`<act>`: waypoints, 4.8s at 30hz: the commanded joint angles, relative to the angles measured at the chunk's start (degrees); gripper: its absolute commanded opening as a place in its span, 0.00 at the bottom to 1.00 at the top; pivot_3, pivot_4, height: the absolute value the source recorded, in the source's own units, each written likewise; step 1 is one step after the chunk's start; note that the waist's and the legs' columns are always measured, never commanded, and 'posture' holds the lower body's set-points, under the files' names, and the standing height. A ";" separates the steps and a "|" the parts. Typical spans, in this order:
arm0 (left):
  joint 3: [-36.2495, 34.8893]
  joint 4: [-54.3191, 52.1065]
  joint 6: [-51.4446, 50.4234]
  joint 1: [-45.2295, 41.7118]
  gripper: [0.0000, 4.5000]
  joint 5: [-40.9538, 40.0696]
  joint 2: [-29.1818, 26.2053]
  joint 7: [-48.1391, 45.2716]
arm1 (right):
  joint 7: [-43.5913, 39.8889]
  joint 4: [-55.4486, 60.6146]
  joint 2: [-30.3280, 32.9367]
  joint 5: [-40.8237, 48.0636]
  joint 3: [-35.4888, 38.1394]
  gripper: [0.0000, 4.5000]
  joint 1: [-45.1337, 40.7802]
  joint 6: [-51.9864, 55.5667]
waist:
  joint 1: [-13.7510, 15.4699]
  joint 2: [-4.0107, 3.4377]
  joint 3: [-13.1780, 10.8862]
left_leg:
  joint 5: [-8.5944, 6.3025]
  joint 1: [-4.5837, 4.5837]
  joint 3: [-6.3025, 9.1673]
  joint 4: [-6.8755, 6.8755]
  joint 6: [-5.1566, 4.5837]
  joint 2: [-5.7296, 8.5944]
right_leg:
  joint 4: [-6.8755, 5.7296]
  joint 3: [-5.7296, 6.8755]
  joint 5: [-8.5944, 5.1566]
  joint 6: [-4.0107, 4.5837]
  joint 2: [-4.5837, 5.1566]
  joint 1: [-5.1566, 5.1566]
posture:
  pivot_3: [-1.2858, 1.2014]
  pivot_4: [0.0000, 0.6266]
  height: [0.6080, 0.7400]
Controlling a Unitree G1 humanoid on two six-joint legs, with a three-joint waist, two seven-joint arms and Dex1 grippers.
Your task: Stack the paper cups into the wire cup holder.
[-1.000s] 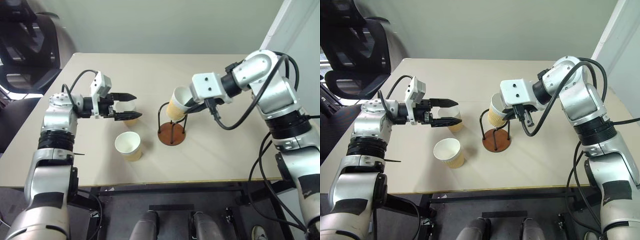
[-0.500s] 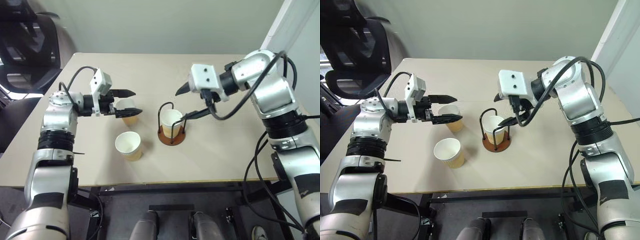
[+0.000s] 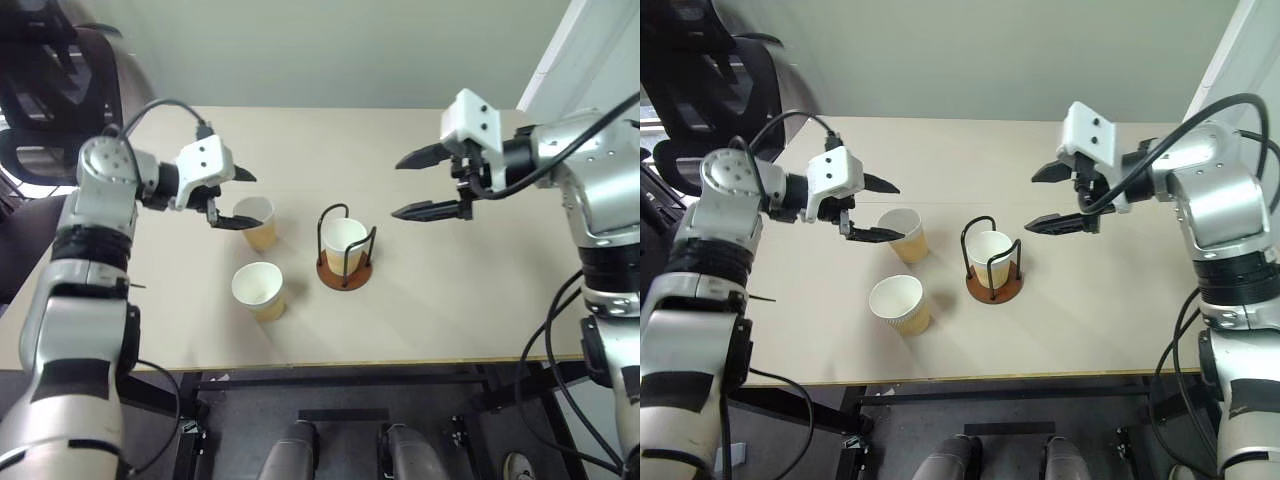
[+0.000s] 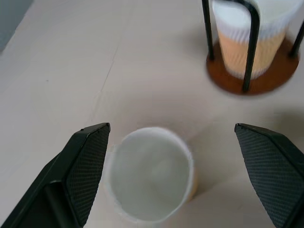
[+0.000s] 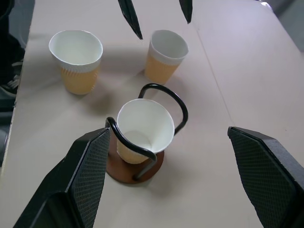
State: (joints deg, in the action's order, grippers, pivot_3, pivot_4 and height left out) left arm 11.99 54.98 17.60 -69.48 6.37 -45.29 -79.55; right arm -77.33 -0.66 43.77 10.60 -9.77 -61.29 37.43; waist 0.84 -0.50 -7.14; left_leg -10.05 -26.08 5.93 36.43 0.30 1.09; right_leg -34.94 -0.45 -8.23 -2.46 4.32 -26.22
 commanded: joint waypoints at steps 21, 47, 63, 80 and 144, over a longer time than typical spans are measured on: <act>11.12 10.10 13.33 -7.28 1.00 17.38 0.46 3.69 | 2.80 2.22 4.30 4.75 1.94 0.89 -0.45 2.16 | -0.27 0.01 0.01 | -0.04 -0.08 -0.06 -0.14 -0.02 -0.02 | -0.02 0.04 -0.08 -0.06 -0.08 -0.17 | 0.52 0.24 1.00; 12.71 15.57 12.29 -7.11 0.00 20.25 3.84 5.07 | 1.62 2.63 6.13 4.38 0.83 0.90 2.41 0.79 | -0.05 0.01 0.01 | -0.06 -0.10 -0.10 0.12 -0.06 0.02 | -0.10 0.02 -0.03 -0.14 -0.05 -0.13 | 0.52 0.24 1.00; 13.48 15.91 5.78 -23.98 0.00 12.20 6.34 -12.95 | -4.80 -0.70 9.61 3.49 -1.67 0.90 4.11 -1.29 | 0.05 0.02 0.00 | -0.23 -0.41 -0.05 0.47 -0.30 0.04 | -0.03 -0.04 -0.09 -0.28 0.03 -0.20 | 0.52 0.24 1.00; 22.99 16.47 2.53 -36.15 0.00 -1.27 15.76 -12.95 | -8.18 -1.95 11.53 3.00 -2.05 0.90 3.74 -1.68 | 0.15 -0.03 -0.02 | -0.56 -0.85 -0.44 0.88 -0.65 0.15 | 0.00 -0.23 -0.16 -0.81 0.11 -0.40 | 0.52 0.24 1.00; 60.40 -4.19 0.44 -37.09 0.00 -32.66 11.70 -12.95 | -8.47 1.98 14.07 3.90 -0.95 0.90 5.27 0.57 | 0.79 -0.28 -0.11 | -0.89 -0.93 -0.71 1.88 -1.14 0.26 | 0.03 -1.06 0.07 -1.54 0.11 -0.13 | 0.52 0.24 1.00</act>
State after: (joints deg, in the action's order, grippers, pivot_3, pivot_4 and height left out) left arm 73.05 50.89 17.65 -105.80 -25.83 -33.60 -90.79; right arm -86.19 -0.13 56.68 13.89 -12.57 -55.66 37.83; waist 1.63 -0.78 -7.25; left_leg -10.94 -27.00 5.18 38.29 -0.85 1.37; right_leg -34.90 -1.50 -8.16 -4.00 4.40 -26.36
